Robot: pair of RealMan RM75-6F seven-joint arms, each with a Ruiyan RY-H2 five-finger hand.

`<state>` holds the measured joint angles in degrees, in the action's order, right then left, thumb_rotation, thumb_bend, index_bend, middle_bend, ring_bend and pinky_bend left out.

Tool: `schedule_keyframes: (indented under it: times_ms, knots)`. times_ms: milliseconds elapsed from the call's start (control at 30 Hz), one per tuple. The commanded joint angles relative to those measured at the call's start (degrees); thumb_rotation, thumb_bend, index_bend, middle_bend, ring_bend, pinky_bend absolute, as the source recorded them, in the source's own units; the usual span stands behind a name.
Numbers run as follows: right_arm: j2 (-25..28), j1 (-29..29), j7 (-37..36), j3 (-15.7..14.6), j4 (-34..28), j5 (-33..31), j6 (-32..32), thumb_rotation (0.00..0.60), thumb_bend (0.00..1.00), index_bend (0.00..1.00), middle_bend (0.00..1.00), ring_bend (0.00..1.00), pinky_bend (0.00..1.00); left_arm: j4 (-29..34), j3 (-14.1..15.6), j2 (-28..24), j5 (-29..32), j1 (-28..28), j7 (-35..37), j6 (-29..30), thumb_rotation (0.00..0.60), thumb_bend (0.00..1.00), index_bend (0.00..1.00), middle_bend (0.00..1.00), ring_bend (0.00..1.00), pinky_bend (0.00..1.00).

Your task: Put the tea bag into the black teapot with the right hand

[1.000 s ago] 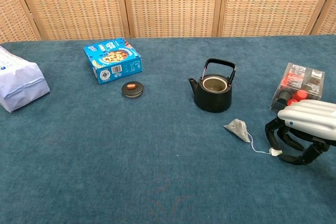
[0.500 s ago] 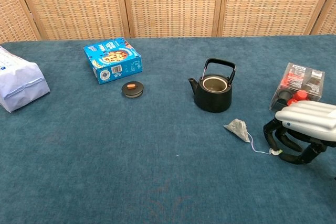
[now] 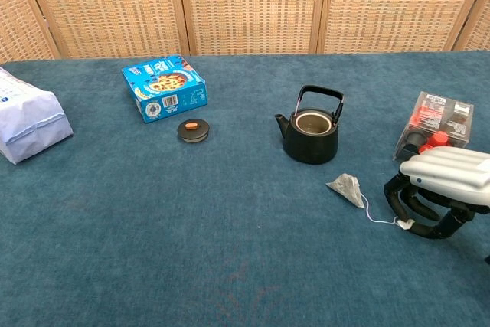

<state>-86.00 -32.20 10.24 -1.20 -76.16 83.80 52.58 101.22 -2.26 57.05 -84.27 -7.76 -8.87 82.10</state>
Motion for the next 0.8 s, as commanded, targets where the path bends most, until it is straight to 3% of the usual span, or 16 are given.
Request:
schedule_keyframes:
  times_ms: [33,800]
  knots:
    - [0.1,-0.1,-0.3,0.0,-0.3,-0.2,-0.2,0.6,0.5,0.6,0.83,0.83,0.87,0.0,0.0,0.0,0.0,0.0,0.1,0.0,0.6,0.07,0.0,0.0,0.0,0.0]
    - [0.4,-0.2,-0.6,0.3,-1.6,-1.1,-0.5,0.6,0.54,0.64,0.84,0.83,0.87,0.1,0.0,-0.1,0.1,0.1,0.1,0.0,0.6,0.07,0.0,0.0,0.0,0.0]
